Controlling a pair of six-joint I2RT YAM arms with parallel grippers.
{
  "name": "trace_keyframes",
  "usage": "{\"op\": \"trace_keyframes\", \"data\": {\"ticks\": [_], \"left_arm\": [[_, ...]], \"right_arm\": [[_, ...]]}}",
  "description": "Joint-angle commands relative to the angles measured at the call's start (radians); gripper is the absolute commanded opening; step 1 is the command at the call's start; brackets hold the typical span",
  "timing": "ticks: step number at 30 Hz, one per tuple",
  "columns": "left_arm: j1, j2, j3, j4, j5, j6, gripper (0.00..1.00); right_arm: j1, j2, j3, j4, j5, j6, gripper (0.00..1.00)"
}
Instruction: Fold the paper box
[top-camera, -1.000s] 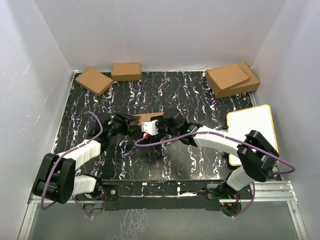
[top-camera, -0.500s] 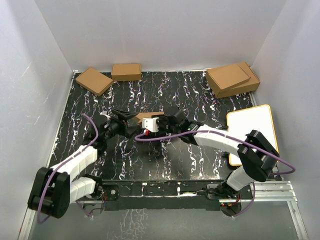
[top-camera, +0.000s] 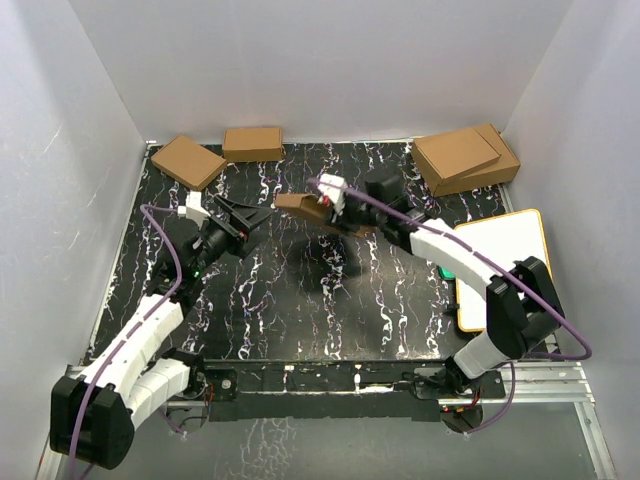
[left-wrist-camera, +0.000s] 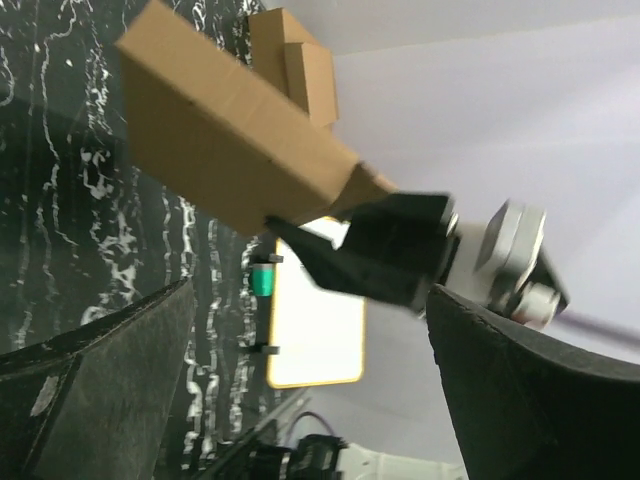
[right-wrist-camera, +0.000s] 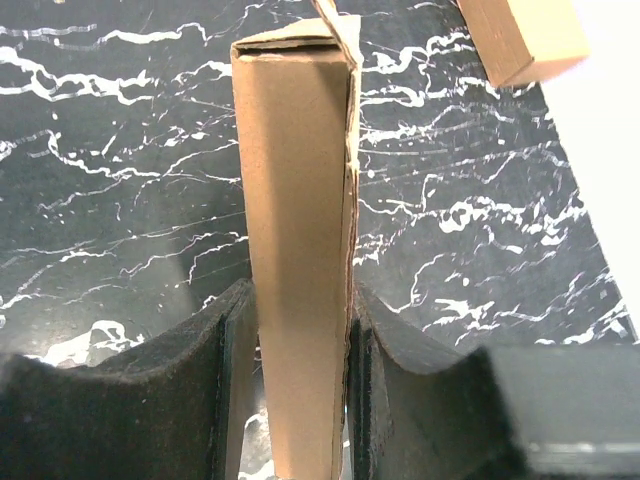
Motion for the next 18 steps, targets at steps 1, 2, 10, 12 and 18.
{"op": "trace_keyframes", "data": {"ticks": [1,2,10,12,18], "left_arm": [[0.004,-0.004,-0.007,0.047,0.049,0.239,0.97],[0.005,-0.006,-0.02,0.061,0.051,0.265,0.97],[0.005,0.005,-0.119,0.193,0.092,0.337,0.97],[0.004,0.017,-0.115,0.176,0.097,0.344,0.97],[0.005,0.027,-0.091,0.07,0.079,0.38,0.97]], "right_arm": [[-0.127,-0.029,0.063,0.026,-0.25,0.22,0.32],[-0.152,-0.029,0.066,0.026,-0.28,0.261,0.31],[-0.304,0.035,0.109,0.04,-0.56,0.635,0.3],[-0.32,0.059,0.097,0.084,-0.607,0.721,0.3],[-0.339,0.109,-0.026,0.327,-0.697,1.011,0.31]]}}
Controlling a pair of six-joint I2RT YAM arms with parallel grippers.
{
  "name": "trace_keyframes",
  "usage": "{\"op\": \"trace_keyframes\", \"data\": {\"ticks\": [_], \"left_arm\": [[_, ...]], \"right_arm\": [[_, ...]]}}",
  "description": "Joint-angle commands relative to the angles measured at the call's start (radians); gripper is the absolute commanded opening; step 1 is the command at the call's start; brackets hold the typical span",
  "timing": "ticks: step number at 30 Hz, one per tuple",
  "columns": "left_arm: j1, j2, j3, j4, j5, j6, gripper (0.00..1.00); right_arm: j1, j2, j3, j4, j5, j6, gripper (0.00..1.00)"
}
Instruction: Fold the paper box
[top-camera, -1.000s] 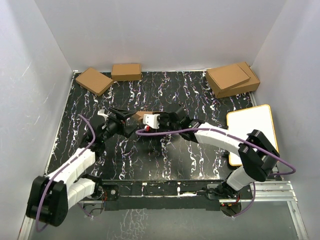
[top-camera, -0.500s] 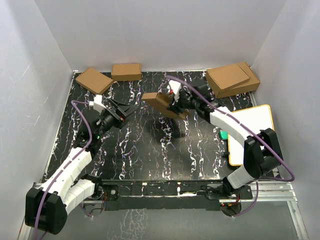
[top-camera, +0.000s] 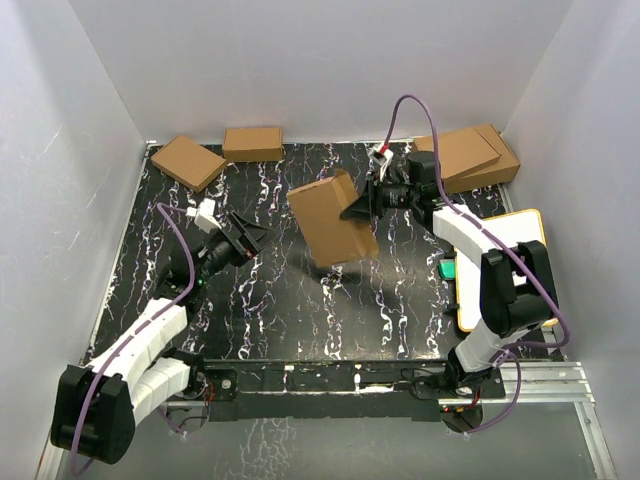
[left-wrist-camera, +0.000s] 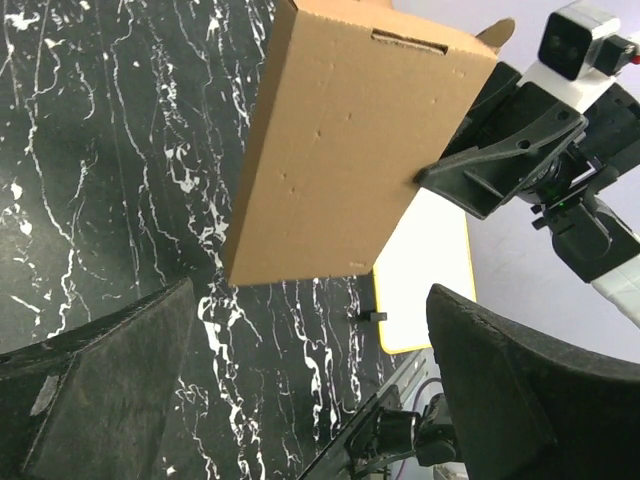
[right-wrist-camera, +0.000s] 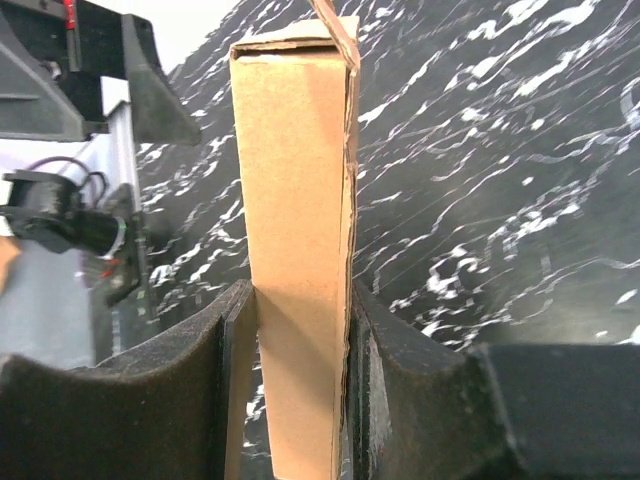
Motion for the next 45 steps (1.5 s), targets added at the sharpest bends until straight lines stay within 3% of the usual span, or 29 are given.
{"op": "trace_keyframes", "data": {"ticks": [1,8,14,20,32,36,39,43,45], "left_arm": [[0.004,-0.002,0.029,-0.063,0.001,0.051,0.97],[0.003,0.043,0.031,-0.085,0.008,0.035,0.96],[0.002,0.096,0.049,-0.101,0.016,0.024,0.96],[-0.001,0.135,0.059,-0.153,-0.004,0.022,0.95],[-0.005,0.185,0.1,-0.251,-0.049,0.061,0.94],[-0.004,0.175,0.1,-0.261,-0.061,0.074,0.94],[-0.005,0.168,0.069,-0.176,-0.026,0.051,0.94],[-0.005,0.165,0.02,-0.057,-0.012,0.001,0.93],[-0.004,0.175,0.017,-0.065,-0.016,0.008,0.92]], "right_arm": [[-0.008,0.026,-0.087,0.281,-0.132,0.301,0.32],[0.004,0.117,-0.217,0.565,-0.146,0.593,0.33],[0.047,0.227,-0.231,0.591,-0.113,0.672,0.34],[0.067,0.288,-0.235,0.571,-0.061,0.667,0.45],[0.055,0.201,-0.15,0.167,0.212,0.204,0.84],[0.015,0.138,-0.156,0.112,0.293,0.088,0.89],[-0.013,0.074,-0.149,0.071,0.312,-0.039,0.9],[-0.024,-0.023,-0.155,0.001,0.202,-0.277,0.89],[-0.024,-0.058,-0.188,-0.003,0.162,-0.347,0.83]]}}
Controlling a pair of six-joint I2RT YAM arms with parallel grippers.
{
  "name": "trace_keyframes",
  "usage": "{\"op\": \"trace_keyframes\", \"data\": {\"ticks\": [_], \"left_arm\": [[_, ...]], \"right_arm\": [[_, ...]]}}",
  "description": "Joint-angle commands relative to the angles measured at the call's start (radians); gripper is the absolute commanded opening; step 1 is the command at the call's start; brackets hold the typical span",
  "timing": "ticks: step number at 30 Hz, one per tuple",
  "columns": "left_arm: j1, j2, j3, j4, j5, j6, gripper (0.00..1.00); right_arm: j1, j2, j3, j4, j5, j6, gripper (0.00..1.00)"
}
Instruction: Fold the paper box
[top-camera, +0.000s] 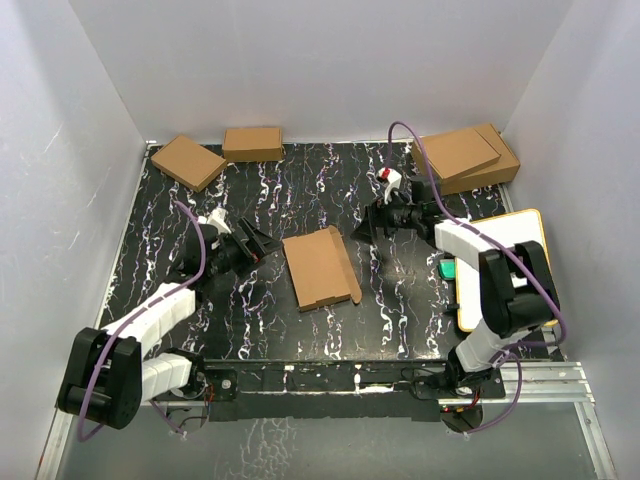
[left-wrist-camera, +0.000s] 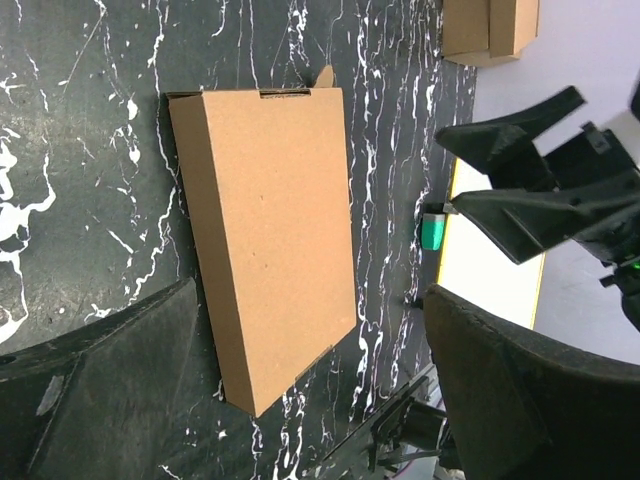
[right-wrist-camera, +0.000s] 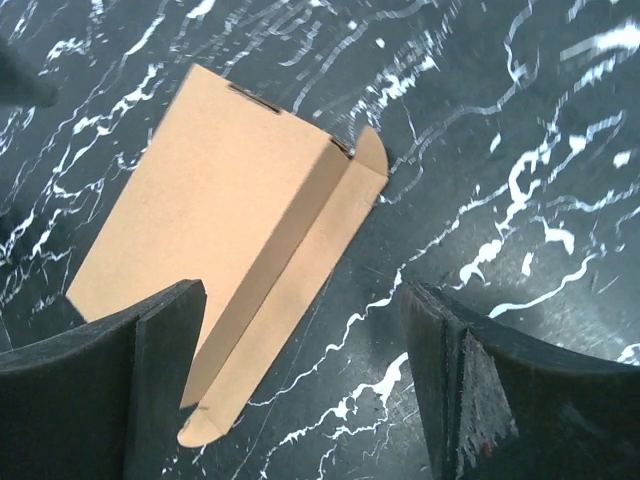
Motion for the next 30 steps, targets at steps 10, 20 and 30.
{"op": "trace_keyframes", "data": {"ticks": [10,20,30], "left_arm": [[-0.005,0.09,0.032,0.024,0.037,0.038,0.69],[-0.023,0.286,0.084,0.049,0.084,0.065,0.66],[-0.045,0.415,0.17,0.0,0.07,0.124,0.66]], "right_arm": [[0.045,-0.012,-0.021,-0.012,-0.093,-0.178,0.19],[0.138,0.102,-0.009,-0.019,-0.039,-0.126,0.11],[0.184,0.15,0.002,-0.029,-0.045,-0.126,0.1]]}}
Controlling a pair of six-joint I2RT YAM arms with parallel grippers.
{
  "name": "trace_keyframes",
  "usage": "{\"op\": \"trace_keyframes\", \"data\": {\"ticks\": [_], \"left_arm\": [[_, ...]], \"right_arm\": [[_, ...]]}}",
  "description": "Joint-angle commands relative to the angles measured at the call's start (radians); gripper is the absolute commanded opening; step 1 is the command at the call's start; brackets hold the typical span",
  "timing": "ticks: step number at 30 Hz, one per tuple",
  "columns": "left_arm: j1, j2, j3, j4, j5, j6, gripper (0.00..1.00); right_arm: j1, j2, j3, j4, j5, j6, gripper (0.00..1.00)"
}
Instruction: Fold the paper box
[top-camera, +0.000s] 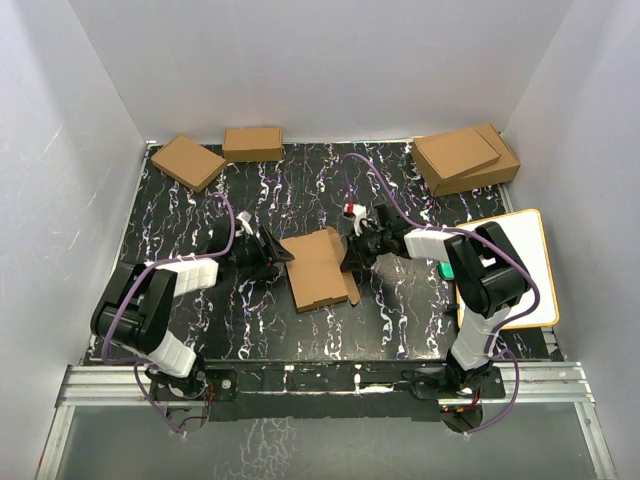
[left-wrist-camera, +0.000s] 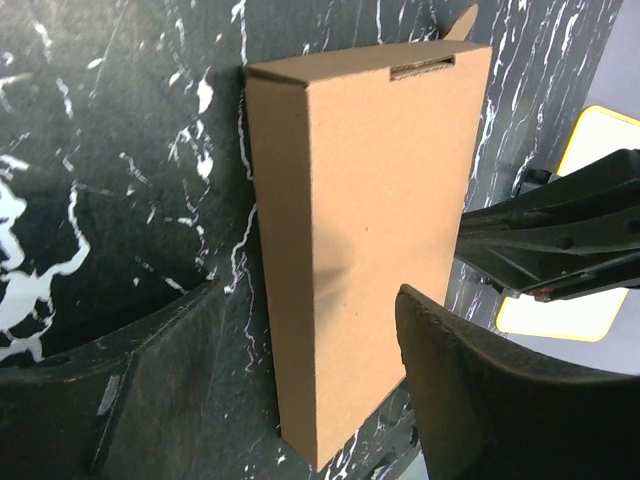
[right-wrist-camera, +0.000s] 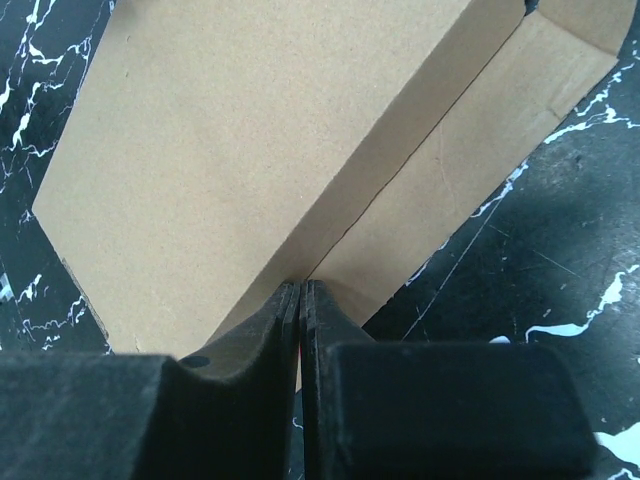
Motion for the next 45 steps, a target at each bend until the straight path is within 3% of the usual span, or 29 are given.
{"op": "trace_keyframes", "data": {"ticks": [1,9,18,22,25,27,30,34,38,45], "left_arm": [[-0.007,0.022,0.065,-0.03,0.004,0.051,0.66],[-0.007,0.003,0.094,-0.125,-0.047,0.108,0.66],[-0.008,-0.159,0.124,-0.352,-0.256,0.261,0.69],[-0.007,-0.275,0.118,-0.361,-0.252,0.304,0.7],[-0.007,-0.368,0.059,-0.274,-0.191,0.291,0.73],[-0.007,-0.427,0.006,-0.177,-0.159,0.251,0.78],[-0.005,-0.491,-0.063,-0.026,-0.134,0.179,0.95],[-0.002,-0.488,-0.078,0.02,-0.09,0.143,0.97],[-0.004,-0.43,-0.01,-0.133,-0.123,0.191,0.97],[-0.032,-0.366,0.008,-0.282,-0.202,0.223,0.9]], "right_arm": [[0.027,0.005,0.032,0.041,-0.031,-0.005,0.1],[0.105,0.021,0.046,0.043,-0.092,-0.016,0.11],[0.142,-0.005,0.067,-0.005,-0.155,-0.092,0.16],[0.139,-0.054,0.092,-0.154,-0.125,-0.312,0.2],[0.139,-0.139,0.079,-0.26,-0.126,-0.52,0.23],[0.139,-0.208,0.045,-0.303,-0.16,-0.67,0.29],[0.139,-0.305,-0.049,-0.308,-0.233,-0.838,0.46],[0.139,-0.35,-0.136,-0.359,-0.336,-1.086,0.54],[0.187,-0.344,-0.178,-0.355,-0.287,-1.203,0.55],[0.279,-0.314,-0.223,-0.196,-0.125,-1.148,0.56]]}}
